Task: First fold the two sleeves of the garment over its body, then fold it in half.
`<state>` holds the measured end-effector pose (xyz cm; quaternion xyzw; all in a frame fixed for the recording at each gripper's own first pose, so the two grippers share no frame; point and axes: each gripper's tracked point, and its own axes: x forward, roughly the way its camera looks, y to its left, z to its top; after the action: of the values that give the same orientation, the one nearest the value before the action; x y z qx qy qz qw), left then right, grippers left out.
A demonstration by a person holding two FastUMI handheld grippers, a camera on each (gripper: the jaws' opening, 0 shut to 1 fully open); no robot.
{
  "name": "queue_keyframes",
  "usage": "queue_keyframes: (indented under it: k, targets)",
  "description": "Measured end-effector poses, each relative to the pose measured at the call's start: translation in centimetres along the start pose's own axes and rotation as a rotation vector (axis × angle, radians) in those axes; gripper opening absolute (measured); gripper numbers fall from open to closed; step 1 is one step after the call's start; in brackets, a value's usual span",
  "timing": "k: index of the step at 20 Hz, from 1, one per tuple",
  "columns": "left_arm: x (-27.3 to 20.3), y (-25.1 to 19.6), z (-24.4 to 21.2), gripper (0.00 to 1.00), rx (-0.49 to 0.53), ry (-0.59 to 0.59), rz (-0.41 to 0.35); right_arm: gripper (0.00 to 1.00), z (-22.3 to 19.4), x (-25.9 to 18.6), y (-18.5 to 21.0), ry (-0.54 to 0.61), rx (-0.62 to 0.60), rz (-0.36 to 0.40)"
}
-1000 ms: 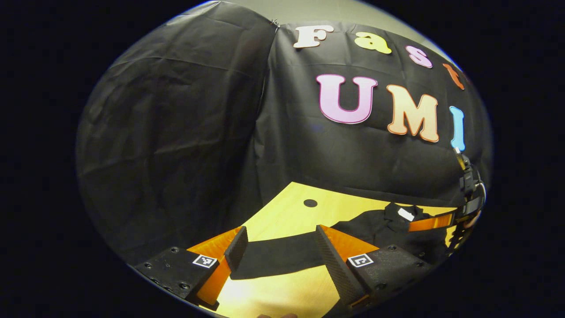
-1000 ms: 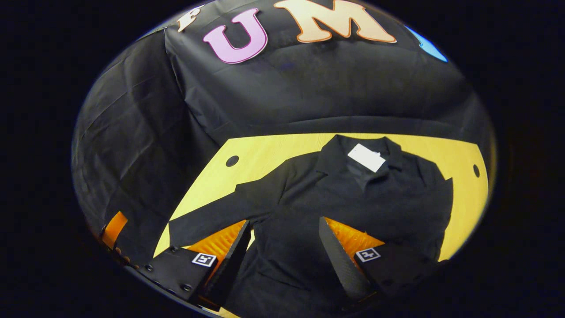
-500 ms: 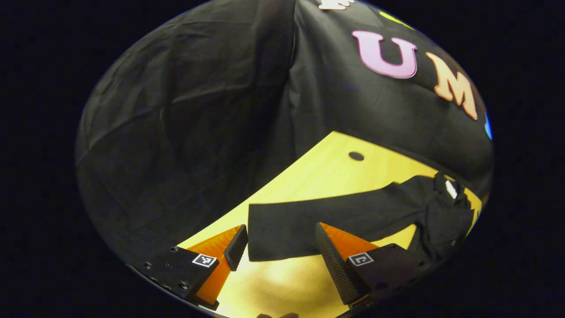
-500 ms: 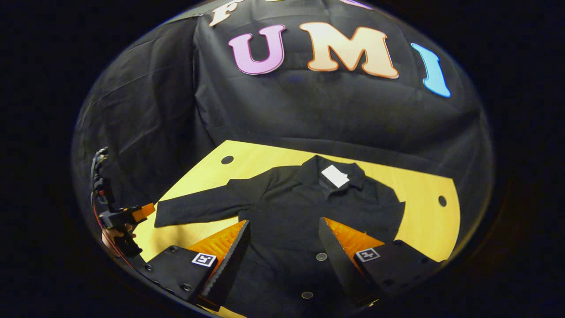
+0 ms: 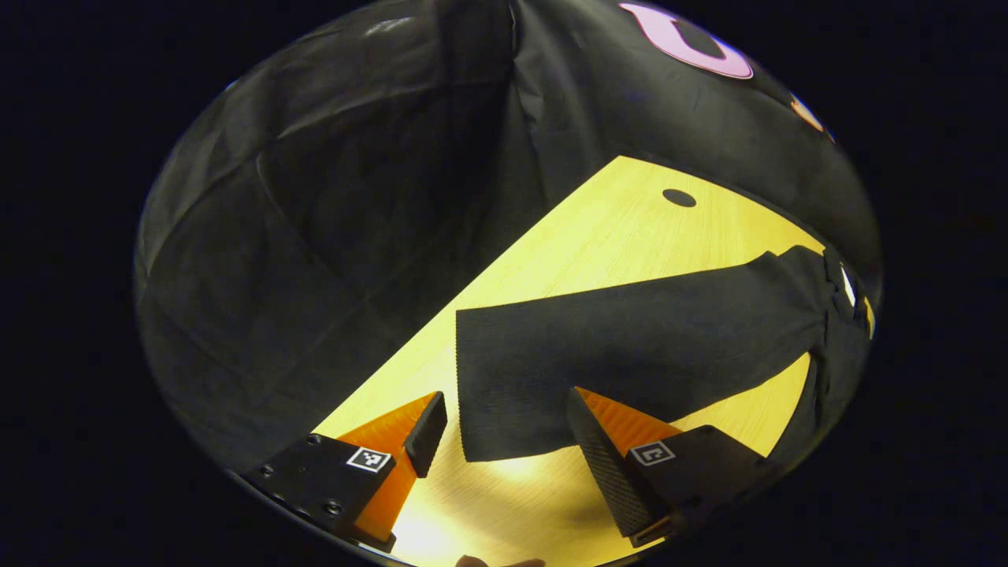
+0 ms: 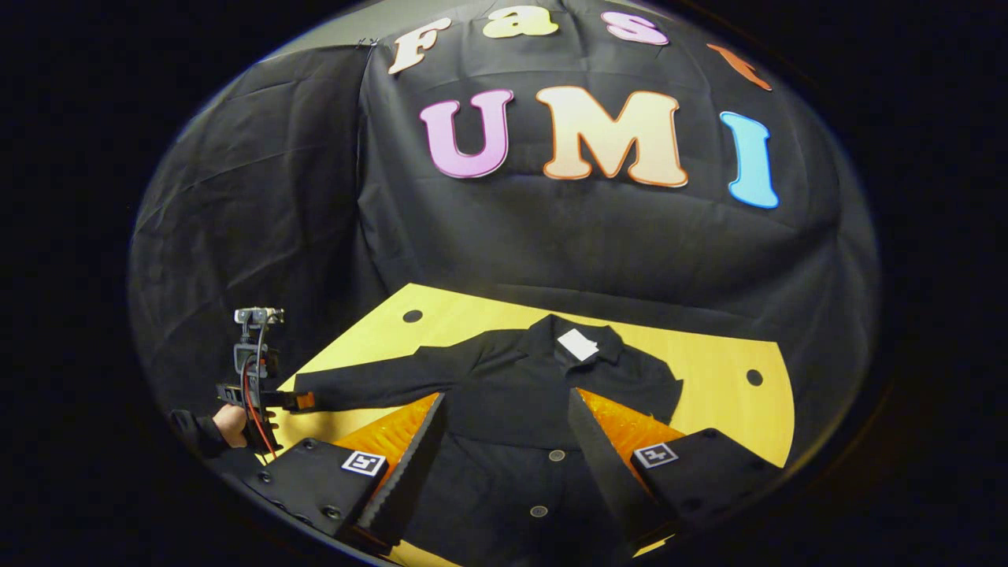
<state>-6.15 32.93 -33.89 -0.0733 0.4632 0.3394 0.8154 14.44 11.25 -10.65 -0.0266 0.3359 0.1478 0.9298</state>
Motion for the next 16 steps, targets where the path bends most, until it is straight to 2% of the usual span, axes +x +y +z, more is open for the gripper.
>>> queue_keyframes:
  k: [4,6,8,10,11,12,13,14,15,16]
  targets:
    - [-0.8,0.1,1.1,0.92,-0.037,0.025,-0.029,0.98,0.0,-2.8,-2.1,-0.032,-0.004,-0.064]
    - [-0.9,0.0,1.7,0.89,-0.085,0.038,-0.091,0.98,-0.3,-3.5,-2.7,-0.039,0.007,-0.081]
    - [-1.7,0.6,1.8,0.75,-0.100,0.052,-0.114,0.98,-0.9,-3.8,-3.3,-0.037,0.019,-0.097]
    - [-1.3,0.4,1.3,0.70,-0.049,0.059,-0.157,0.98,-1.6,-4.1,-3.6,-0.032,0.040,-0.101]
    - [-1.4,1.0,1.3,0.59,-0.037,0.050,-0.171,0.98,-1.9,-4.1,-3.7,-0.030,0.048,-0.100]
    - [-1.6,1.5,1.6,0.42,-0.044,0.038,-0.177,0.98,-2.2,-4.2,-3.9,-0.026,0.056,-0.104]
    - [-1.9,2.0,2.1,0.25,-0.070,0.029,-0.188,0.94,-2.6,-4.2,-4.2,-0.021,0.062,-0.108]
    - [-2.2,2.2,2.4,0.07,-0.096,0.022,-0.197,0.98,-2.7,-4.3,-4.4,-0.020,0.070,-0.111]
    - [-2.4,2.1,2.7,0.00,-0.109,0.025,-0.208,0.98,-2.9,-4.5,-4.6,-0.020,0.076,-0.115]
    - [-2.6,1.8,2.9,0.00,-0.115,0.030,-0.226,0.98,-3.0,-4.7,-4.9,-0.022,0.079,-0.119]
